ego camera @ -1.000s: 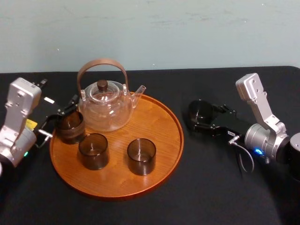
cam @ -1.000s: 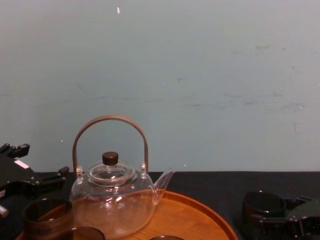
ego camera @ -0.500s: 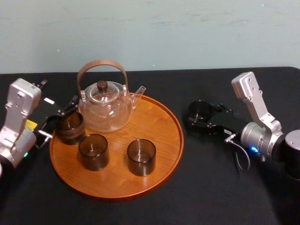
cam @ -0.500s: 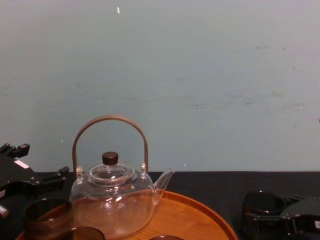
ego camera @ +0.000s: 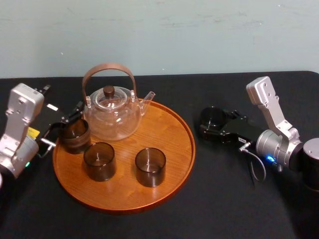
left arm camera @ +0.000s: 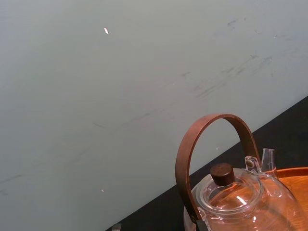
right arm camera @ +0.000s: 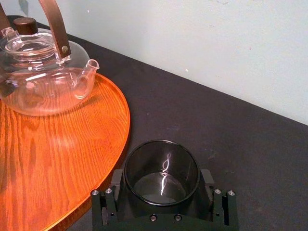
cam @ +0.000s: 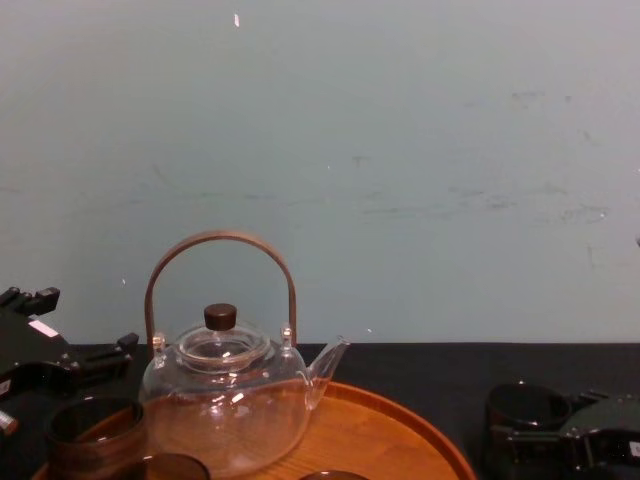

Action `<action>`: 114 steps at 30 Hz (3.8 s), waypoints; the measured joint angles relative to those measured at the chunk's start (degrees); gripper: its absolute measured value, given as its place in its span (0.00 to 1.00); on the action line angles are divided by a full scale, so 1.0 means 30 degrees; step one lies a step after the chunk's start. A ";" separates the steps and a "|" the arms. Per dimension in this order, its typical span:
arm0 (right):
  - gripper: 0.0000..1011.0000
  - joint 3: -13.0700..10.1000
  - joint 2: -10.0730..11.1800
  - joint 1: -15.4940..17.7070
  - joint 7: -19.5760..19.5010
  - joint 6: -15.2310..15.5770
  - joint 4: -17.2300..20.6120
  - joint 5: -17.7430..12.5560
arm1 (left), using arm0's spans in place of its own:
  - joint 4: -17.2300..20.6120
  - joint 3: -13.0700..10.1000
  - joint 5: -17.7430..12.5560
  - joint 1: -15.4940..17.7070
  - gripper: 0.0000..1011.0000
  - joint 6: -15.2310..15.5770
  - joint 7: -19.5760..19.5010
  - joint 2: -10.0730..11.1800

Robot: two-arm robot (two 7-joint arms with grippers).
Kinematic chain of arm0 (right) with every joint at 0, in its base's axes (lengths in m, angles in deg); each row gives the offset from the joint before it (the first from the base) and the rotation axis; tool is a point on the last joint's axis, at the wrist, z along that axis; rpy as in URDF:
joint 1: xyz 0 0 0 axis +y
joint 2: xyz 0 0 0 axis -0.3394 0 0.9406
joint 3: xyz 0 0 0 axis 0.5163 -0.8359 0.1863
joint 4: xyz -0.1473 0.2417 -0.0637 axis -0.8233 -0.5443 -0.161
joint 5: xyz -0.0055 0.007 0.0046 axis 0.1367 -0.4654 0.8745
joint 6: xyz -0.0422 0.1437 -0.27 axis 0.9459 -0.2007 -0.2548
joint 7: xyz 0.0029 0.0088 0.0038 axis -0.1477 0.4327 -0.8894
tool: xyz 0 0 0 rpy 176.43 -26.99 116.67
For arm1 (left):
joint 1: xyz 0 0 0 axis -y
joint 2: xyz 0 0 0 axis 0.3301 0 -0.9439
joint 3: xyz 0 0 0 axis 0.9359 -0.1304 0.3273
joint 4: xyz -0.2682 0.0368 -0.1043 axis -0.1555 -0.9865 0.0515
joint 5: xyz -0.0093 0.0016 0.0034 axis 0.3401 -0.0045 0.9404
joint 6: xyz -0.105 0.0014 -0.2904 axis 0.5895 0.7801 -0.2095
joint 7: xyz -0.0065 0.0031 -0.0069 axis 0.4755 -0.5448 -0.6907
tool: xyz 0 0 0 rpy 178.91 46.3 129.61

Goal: Pick up the glass from the table and place it on the tray.

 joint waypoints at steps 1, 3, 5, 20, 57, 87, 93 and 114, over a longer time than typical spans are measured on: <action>0.99 -0.0002 0.0002 0.0004 -0.0001 0.0000 0.0004 0.0000 | 0.0001 0.0000 0.0001 0.0001 0.99 0.0000 0.0000 -0.0001; 0.99 -0.0005 0.0004 0.0006 -0.0003 0.0000 0.0009 0.0001 | 0.0000 0.0000 0.0000 0.0000 0.99 0.0000 0.0000 -0.0001; 0.97 -0.0007 0.0008 0.0010 -0.0005 0.0000 0.0013 -0.0001 | 0.0001 0.0000 0.0001 0.0000 0.99 0.0000 0.0000 0.0000; 0.88 -0.0014 0.0026 0.0022 -0.0005 0.0002 0.0042 -0.0004 | 0.0000 0.0000 0.0000 0.0000 0.99 0.0000 0.0000 0.0000; 0.88 0.0513 0.0794 0.1344 0.0464 -0.0622 0.4239 0.0303 | 0.0001 0.0001 0.0001 0.0001 0.99 0.0000 0.0000 -0.0001; 0.88 0.2331 -0.1160 -0.0498 0.0486 -0.0675 0.2158 0.1432 | 0.0000 0.0000 0.0000 0.0000 0.99 -0.0001 0.0000 0.0000; 0.88 0.2364 -0.1185 -0.0510 0.0422 -0.0649 0.1965 0.1598 | 0.0000 0.0001 0.0001 -0.0001 0.99 0.0000 0.0000 -0.0001; 0.88 0.2215 -0.1168 -0.0209 0.0356 -0.0753 0.1570 0.1797 | 0.0001 0.0000 0.0000 0.0000 0.99 -0.0001 -0.0001 -0.0001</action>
